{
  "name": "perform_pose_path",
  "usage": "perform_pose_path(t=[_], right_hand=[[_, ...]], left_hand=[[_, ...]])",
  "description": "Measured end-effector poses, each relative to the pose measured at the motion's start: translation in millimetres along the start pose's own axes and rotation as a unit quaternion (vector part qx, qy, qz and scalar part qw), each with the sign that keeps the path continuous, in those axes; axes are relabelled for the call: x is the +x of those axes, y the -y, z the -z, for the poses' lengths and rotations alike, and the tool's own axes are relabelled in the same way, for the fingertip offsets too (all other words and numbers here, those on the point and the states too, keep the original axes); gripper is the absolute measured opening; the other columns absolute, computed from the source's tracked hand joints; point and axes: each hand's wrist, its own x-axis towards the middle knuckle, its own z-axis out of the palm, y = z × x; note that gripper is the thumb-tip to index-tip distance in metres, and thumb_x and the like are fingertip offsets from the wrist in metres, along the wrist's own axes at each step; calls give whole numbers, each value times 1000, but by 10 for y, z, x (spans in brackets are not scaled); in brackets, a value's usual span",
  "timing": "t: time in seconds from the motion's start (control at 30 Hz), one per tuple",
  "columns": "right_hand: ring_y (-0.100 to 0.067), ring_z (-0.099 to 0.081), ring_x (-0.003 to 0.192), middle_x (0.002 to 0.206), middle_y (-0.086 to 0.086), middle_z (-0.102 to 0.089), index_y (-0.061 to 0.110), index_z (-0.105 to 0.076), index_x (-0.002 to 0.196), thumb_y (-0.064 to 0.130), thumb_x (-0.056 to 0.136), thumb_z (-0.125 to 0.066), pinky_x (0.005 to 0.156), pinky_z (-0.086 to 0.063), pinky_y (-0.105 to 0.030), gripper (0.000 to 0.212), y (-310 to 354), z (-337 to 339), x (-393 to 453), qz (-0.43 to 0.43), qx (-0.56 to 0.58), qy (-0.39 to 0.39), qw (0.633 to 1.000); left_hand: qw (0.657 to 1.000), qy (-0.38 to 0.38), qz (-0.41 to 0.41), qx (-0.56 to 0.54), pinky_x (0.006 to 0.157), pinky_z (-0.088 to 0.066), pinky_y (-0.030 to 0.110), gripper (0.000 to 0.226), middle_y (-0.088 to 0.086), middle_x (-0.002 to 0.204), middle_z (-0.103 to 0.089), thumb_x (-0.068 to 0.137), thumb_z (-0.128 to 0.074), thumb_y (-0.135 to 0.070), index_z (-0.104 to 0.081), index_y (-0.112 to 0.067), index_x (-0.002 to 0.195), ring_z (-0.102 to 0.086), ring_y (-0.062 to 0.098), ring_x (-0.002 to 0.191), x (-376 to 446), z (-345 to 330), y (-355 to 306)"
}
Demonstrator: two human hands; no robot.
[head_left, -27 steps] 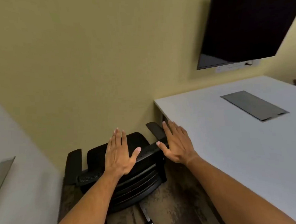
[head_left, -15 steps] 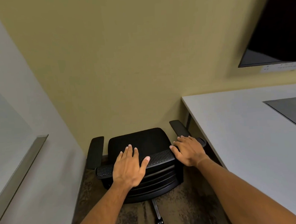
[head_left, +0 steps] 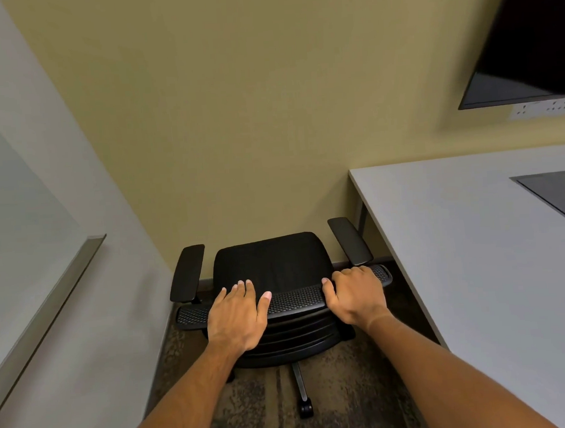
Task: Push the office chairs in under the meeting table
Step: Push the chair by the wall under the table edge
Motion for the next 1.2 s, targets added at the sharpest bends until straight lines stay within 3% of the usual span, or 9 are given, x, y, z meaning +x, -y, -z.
perform_pose_path(t=[0.07, 0.27, 0.4, 0.67, 1.03, 1.2], right_hand=[[-16, -56, 69, 68, 1, -63, 21, -61, 68, 50, 94, -22, 85, -45, -39, 56, 8, 17, -158, -6, 0, -6, 1000], [-12, -56, 68, 69, 4, -63, 23, -62, 68, 54, 93, -21, 86, -45, -34, 57, 90, 148, -605, -41, 13, -7, 999], [-13, -55, 65, 66, 4, -61, 22, -60, 66, 53, 93, -23, 83, -45, -35, 55, 256, 225, -934, -66, 18, -13, 998], [-14, -56, 65, 66, 4, -61, 23, -56, 63, 54, 91, -17, 81, -45, -37, 57, 815, 231, -1524, -143, 0, -18, 990], [-13, -53, 57, 55, 5, -54, 21, -53, 56, 62, 91, -18, 77, -43, -39, 65, 1227, 386, -1799, -261, -25, -5, 965], [-20, -63, 75, 69, -1, -67, 21, -61, 62, 61, 91, -16, 90, -46, -41, 66, 1304, 352, -1738, -298, -24, -8, 954]], left_hand=[[1000, -8, -12, 8, 119, -19, 36, 78, 7, 154, -38, 96, 0, -57, -30, -10, 150, -31, 17, 144, -117, -5, -31], [998, -38, -54, 2, 118, -22, 33, 112, 6, 152, -42, 74, 28, -68, -37, -13, 148, -35, 16, 142, -445, 30, -13], [996, -38, -84, -2, 119, -20, 33, 120, 7, 154, -38, 67, 33, -68, -36, -14, 148, -33, 16, 143, -627, 41, 58], [988, -40, -151, -9, 120, -11, 31, 115, 6, 154, -37, 70, 27, -69, -35, -13, 148, -29, 14, 145, -903, 14, 406], [960, -59, -275, -4, 120, -12, 31, 100, 7, 152, -41, 82, 12, -70, -41, -14, 146, -34, 15, 142, -587, 152, 555], [949, -43, -313, 15, 121, -5, 31, 90, 8, 155, -35, 84, 2, -63, -38, -14, 147, -29, 14, 144, -361, 247, 488]])
